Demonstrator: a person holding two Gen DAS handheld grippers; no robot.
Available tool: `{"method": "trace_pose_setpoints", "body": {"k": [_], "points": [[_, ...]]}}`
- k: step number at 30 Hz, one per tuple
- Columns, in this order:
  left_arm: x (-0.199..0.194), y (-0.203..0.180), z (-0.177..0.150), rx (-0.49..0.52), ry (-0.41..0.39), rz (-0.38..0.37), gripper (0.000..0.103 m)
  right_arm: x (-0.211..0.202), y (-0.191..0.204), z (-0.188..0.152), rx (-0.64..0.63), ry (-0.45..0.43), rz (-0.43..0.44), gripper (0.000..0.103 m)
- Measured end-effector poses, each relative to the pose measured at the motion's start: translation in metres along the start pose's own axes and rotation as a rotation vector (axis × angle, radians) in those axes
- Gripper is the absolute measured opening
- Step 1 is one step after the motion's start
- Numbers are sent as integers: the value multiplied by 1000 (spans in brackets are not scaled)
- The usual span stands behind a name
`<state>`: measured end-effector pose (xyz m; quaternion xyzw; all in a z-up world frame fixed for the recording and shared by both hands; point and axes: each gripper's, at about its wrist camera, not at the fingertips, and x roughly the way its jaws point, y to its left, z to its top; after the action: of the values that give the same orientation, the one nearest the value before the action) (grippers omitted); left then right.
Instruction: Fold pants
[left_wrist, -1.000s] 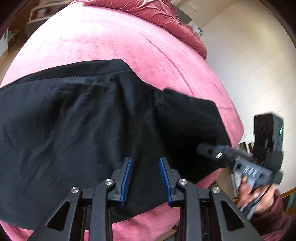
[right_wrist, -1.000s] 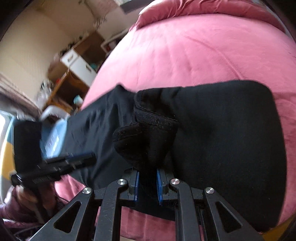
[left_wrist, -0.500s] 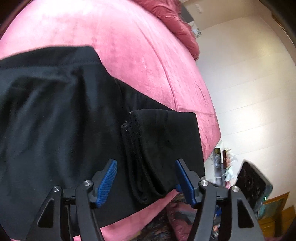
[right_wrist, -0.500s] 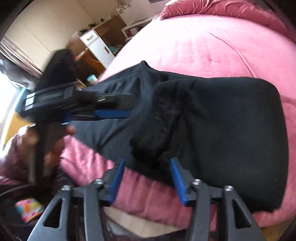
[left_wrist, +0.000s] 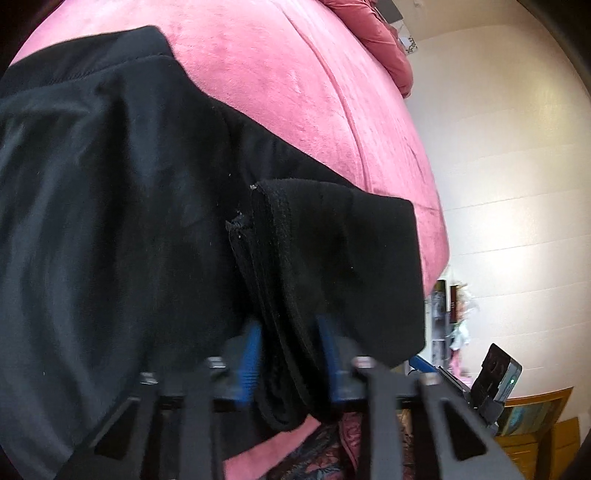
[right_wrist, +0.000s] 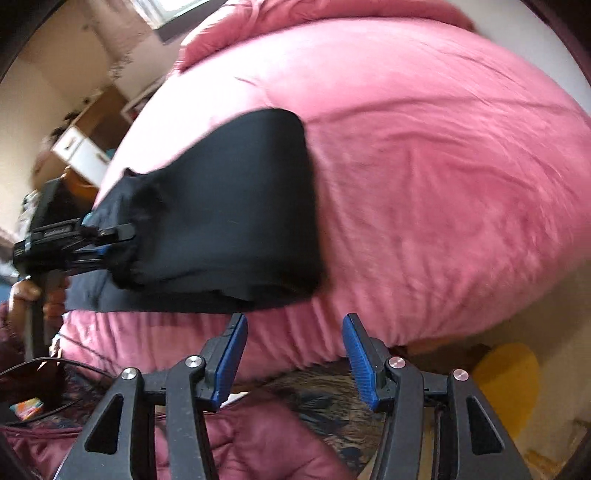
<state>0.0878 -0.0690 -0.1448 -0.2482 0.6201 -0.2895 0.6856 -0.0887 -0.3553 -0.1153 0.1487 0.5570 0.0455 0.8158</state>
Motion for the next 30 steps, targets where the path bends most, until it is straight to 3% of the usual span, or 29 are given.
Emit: {"method": "trace_pose_setpoints", "body": {"k": [5,10,12,16,18,21,25,30], "points": [[-19,-19,2,46,-64,-57,14,22,2,8,-2,22,-56,55],[-54,-43,2,93,-140,-172,14,27,-4,16,87,-27,0,55],[-63,-46,0,106,-156,-196,14,28,-5,19,116,-55,-19,54],[-63,-36,-7,113,-143,-156,14,34,-14,19,154,-53,-73,53],[-52,-24,-9,102,-108,-76,13,38,-16,18,146,-25,-142,53],[-21,0,-17,57,-27,49,13,47,-20,17,149,16,-176,53],[-19,11,-19,11,-34,32,15,46,-17,19,120,27,-165,54],[-27,8,-19,15,-46,61,27,27,-7,19,27,53,-186,54]]}}
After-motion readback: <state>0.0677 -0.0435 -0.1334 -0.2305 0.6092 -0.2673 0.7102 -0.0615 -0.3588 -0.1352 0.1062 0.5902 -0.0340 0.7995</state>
